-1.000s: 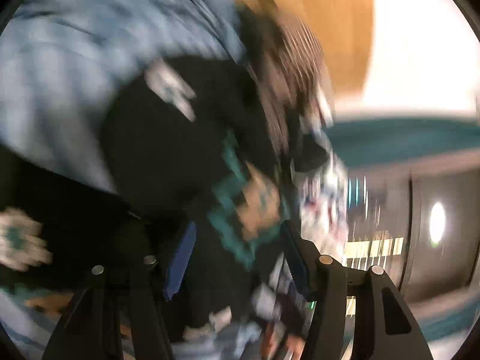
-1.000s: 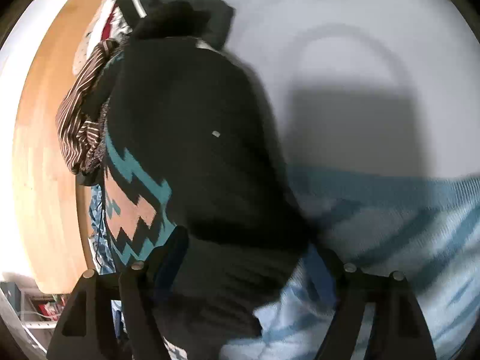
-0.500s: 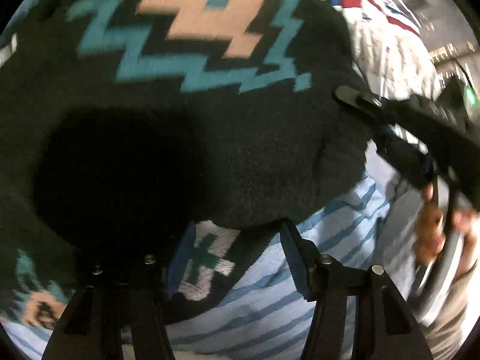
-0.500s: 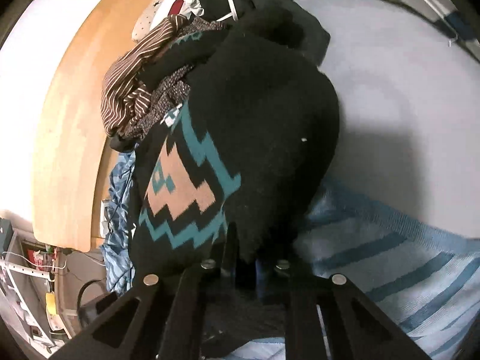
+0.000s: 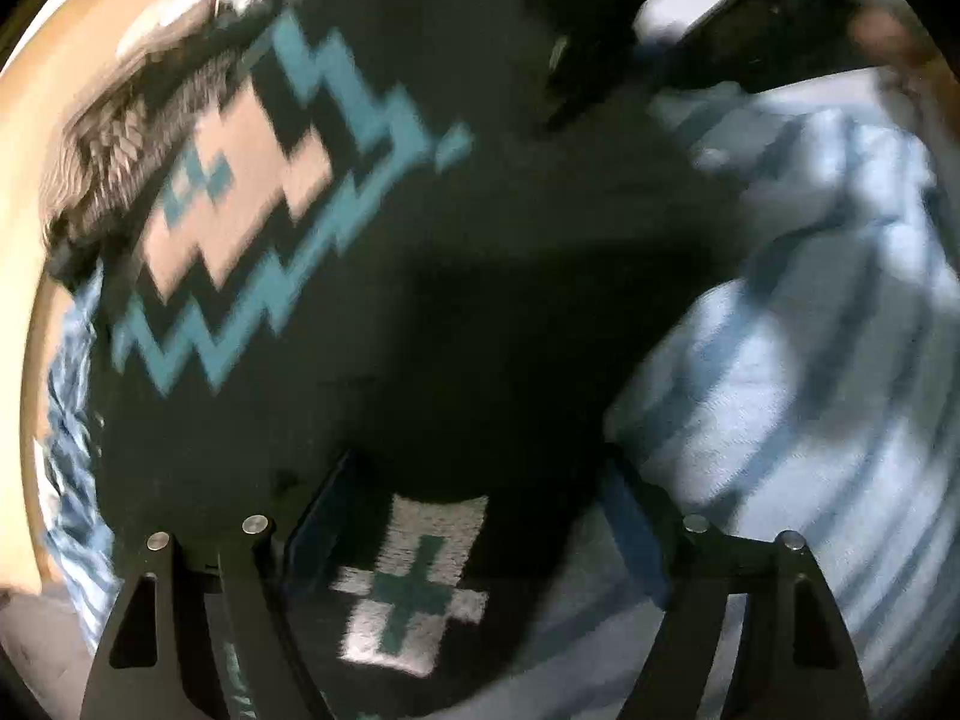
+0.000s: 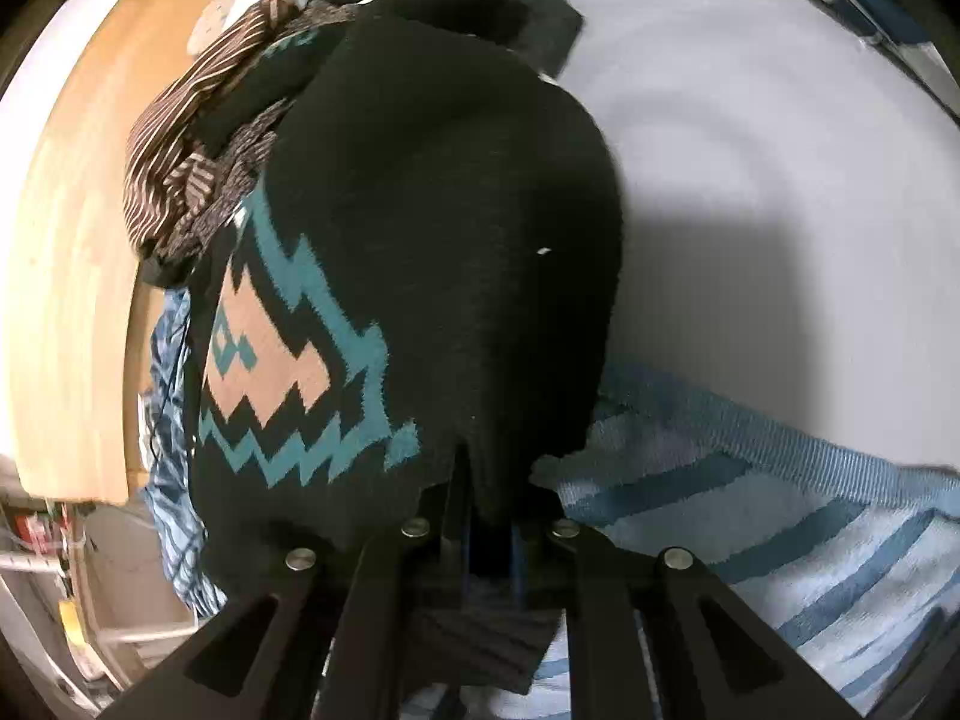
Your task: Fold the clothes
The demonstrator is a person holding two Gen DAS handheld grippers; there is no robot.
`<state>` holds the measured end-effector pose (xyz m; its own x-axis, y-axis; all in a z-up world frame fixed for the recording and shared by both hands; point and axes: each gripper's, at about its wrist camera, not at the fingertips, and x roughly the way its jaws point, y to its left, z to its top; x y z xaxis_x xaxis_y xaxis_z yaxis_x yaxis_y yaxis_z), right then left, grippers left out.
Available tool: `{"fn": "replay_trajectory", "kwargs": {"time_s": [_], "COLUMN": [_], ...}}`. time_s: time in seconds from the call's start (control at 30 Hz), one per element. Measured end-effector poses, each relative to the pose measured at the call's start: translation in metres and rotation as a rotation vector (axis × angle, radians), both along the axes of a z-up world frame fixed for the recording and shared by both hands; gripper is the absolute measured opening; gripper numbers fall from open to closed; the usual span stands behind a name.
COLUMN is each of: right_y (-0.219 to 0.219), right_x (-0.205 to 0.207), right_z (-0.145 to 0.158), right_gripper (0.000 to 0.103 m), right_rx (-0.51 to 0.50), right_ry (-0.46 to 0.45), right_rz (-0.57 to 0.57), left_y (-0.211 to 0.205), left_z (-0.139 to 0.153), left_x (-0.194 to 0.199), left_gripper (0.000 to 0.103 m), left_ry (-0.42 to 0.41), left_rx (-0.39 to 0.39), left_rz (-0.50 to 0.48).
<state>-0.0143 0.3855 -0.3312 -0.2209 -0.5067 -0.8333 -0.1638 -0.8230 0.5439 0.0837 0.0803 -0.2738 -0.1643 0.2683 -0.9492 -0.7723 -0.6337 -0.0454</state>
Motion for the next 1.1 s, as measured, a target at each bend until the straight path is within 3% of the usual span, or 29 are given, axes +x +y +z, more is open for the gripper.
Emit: {"fn": "replay_trajectory", "kwargs": {"time_s": [0.07, 0.13, 0.2, 0.3, 0.33, 0.47, 0.6, 0.67, 0.77, 0.8, 0.87, 0.9, 0.93, 0.97, 1.03, 1.1], "right_y": [-0.001, 0.000, 0.004, 0.014, 0.020, 0.056, 0.096, 0.113, 0.125, 0.126, 0.122, 0.120, 0.117, 0.114, 0.107, 0.097], "right_x": [0.001, 0.002, 0.005, 0.015, 0.019, 0.047, 0.076, 0.086, 0.091, 0.090, 0.090, 0.089, 0.088, 0.086, 0.083, 0.078], "right_z": [0.000, -0.001, 0.004, 0.030, 0.041, 0.079, 0.100, 0.103, 0.087, 0.079, 0.071, 0.068, 0.069, 0.073, 0.083, 0.096], "right_gripper": [0.010, 0.009, 0.008, 0.007, 0.007, 0.007, 0.007, 0.007, 0.008, 0.010, 0.027, 0.037, 0.054, 0.062, 0.069, 0.069], "right_rx": [0.001, -0.006, -0.033, -0.077, -0.083, -0.106, 0.002, 0.077, 0.162, 0.187, 0.221, 0.236, 0.246, 0.252, 0.255, 0.232], "right_ry": [0.012, 0.018, 0.045, 0.124, 0.145, 0.199, 0.228, 0.222, 0.129, 0.091, 0.039, 0.016, 0.009, 0.016, 0.038, 0.080], "right_rz": [0.012, 0.000, -0.033, -0.072, -0.085, -0.177, -0.270, -0.309, -0.332, -0.327, -0.328, -0.330, -0.335, -0.342, -0.347, -0.329], "left_y": [0.000, -0.001, -0.001, -0.002, -0.005, -0.006, 0.015, 0.035, 0.062, 0.063, 0.053, 0.042, 0.032, 0.021, -0.007, -0.032], "left_z": [-0.002, -0.003, -0.005, -0.006, 0.003, 0.039, 0.046, 0.033, -0.017, -0.029, -0.048, -0.052, -0.051, -0.049, -0.034, -0.016], "left_x": [-0.007, -0.014, -0.021, -0.032, -0.033, -0.023, -0.003, 0.011, 0.020, 0.017, 0.004, -0.005, -0.013, -0.022, -0.042, -0.061], "left_gripper": [0.073, 0.037, 0.020, 0.017, 0.016, 0.016, 0.016, 0.016, 0.017, 0.018, 0.025, 0.031, 0.044, 0.051, 0.071, 0.076], "left_ry": [-0.024, -0.049, -0.073, -0.111, -0.142, -0.270, -0.414, -0.453, -0.548, -0.577, -0.651, -0.716, -0.756, -0.795, -0.808, -0.798], "left_rx": [0.007, 0.014, 0.022, 0.037, 0.089, 0.255, 0.345, 0.308, 0.166, 0.137, 0.122, 0.169, 0.217, 0.265, 0.386, 0.514], "left_rz": [0.048, 0.095, 0.143, 0.213, 0.212, 0.144, 0.013, -0.048, -0.062, -0.036, 0.059, 0.104, 0.138, 0.173, 0.262, 0.350]}}
